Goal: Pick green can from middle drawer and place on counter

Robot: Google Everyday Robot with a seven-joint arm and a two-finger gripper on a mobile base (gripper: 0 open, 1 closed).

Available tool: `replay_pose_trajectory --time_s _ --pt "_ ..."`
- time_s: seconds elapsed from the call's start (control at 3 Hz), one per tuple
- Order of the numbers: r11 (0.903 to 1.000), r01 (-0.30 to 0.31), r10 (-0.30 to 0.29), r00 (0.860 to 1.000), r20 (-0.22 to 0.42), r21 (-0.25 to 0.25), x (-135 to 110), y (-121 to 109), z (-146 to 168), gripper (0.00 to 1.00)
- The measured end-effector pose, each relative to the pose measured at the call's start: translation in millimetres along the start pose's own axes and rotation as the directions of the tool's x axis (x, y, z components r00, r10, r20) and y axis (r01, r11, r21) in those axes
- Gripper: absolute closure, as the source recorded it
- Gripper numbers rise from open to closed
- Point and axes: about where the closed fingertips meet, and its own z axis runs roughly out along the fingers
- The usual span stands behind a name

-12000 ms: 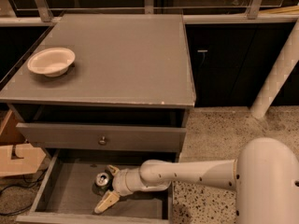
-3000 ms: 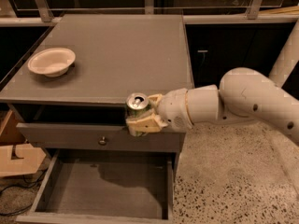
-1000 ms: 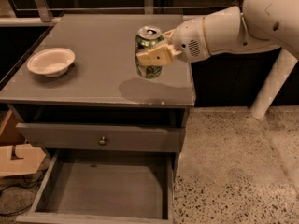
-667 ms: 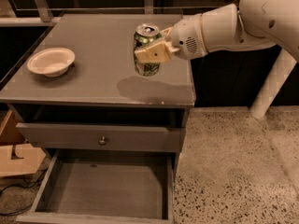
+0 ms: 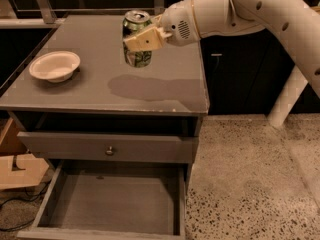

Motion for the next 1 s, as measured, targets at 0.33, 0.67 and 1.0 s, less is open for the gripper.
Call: replay_pose_trajectory --time_s 0.33,0.67,1.0 --pt "1.0 -0.001 0.001 1.0 0.003 -0.006 2 1 2 1.0" --pt "0.9999 -0.012 0.012 0.999 0.048 0.007 12 1 12 1.0" --pt "0.9975 0.027 -0.031 0.997 0.067 0.065 15 -7 21 1.0"
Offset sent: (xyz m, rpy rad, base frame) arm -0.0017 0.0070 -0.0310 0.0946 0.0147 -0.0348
